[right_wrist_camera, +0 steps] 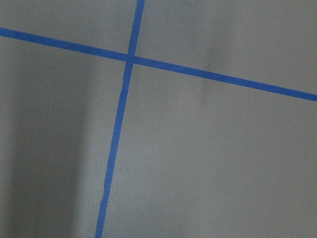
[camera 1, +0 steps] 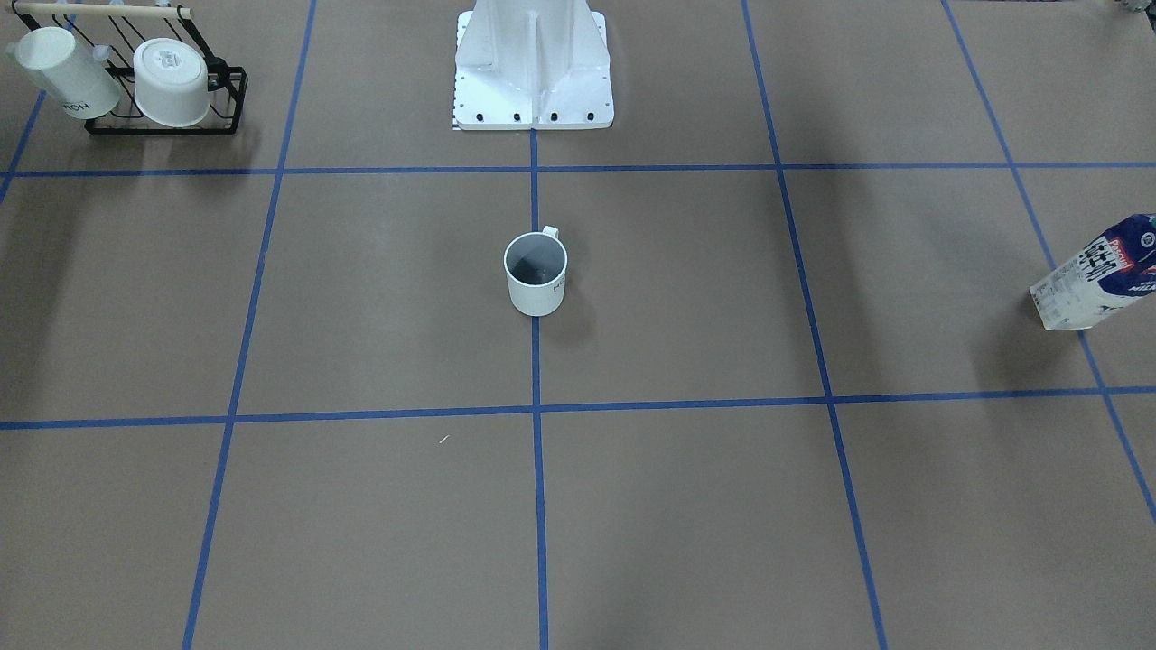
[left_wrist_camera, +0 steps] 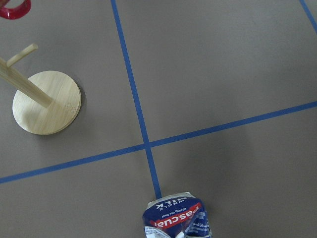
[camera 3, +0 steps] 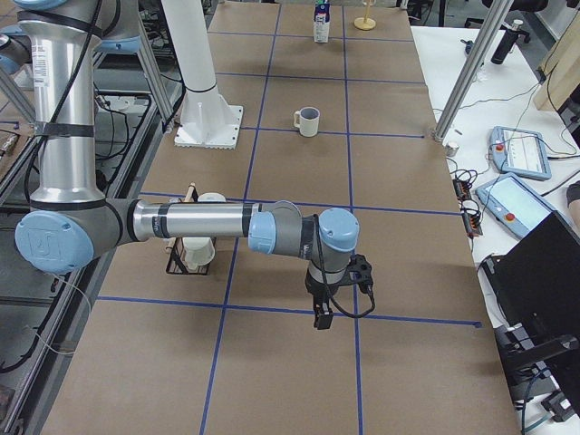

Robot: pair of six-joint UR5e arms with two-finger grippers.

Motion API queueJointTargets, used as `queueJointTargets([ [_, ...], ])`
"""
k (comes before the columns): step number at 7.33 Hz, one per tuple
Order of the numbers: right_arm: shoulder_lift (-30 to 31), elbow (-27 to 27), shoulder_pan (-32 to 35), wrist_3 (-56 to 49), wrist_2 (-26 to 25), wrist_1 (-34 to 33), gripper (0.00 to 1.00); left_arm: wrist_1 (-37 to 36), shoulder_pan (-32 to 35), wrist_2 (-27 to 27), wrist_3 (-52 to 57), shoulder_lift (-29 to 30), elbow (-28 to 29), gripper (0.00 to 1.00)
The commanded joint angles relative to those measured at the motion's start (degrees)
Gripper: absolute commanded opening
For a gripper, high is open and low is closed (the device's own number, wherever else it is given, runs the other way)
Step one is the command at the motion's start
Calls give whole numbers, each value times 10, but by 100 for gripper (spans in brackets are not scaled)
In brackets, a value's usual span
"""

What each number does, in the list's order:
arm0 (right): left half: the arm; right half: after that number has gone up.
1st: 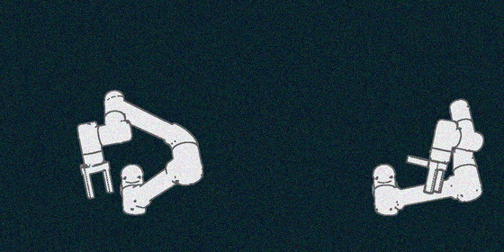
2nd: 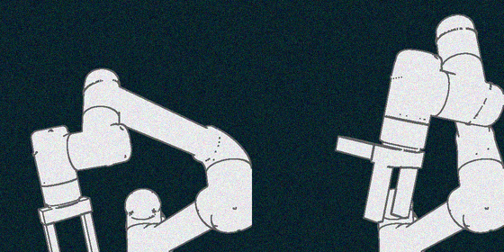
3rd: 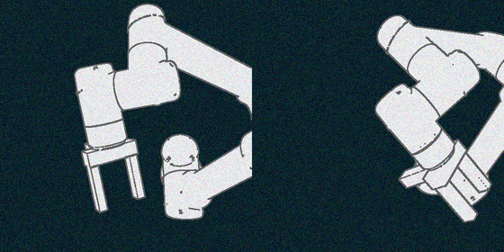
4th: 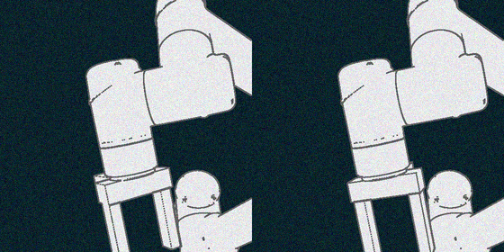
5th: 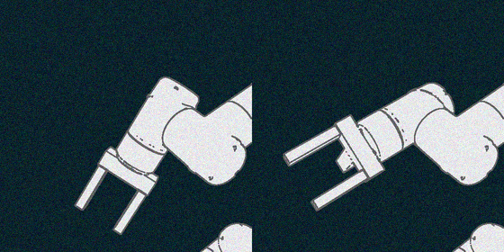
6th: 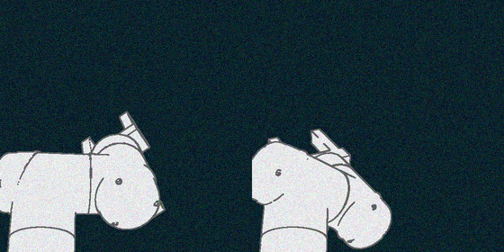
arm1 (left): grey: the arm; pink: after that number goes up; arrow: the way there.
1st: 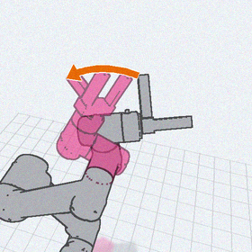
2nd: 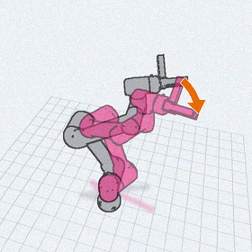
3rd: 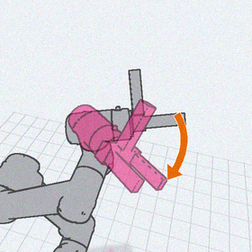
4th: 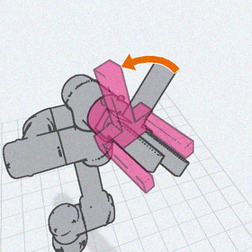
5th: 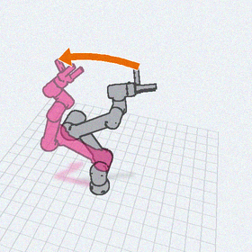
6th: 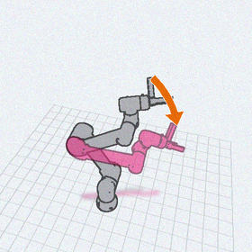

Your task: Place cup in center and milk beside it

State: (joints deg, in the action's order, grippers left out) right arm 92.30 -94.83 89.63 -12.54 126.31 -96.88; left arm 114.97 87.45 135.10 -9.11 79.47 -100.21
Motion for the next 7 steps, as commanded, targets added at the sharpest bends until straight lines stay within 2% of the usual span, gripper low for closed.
queueJointTargets([
  [1, 1, 2, 0, 0, 0, 3, 100, 23, -32, -7, -60, -10, 10, 97],
  [2, 1, 3, 0, 0, 0, 3, 100, 24, -36, -30, -61, -11, 12, 97],
  [7, 1, 8, 0, -1, 0, 3, 100, 65, -66, -33, -63, -8, 55, 93],
])
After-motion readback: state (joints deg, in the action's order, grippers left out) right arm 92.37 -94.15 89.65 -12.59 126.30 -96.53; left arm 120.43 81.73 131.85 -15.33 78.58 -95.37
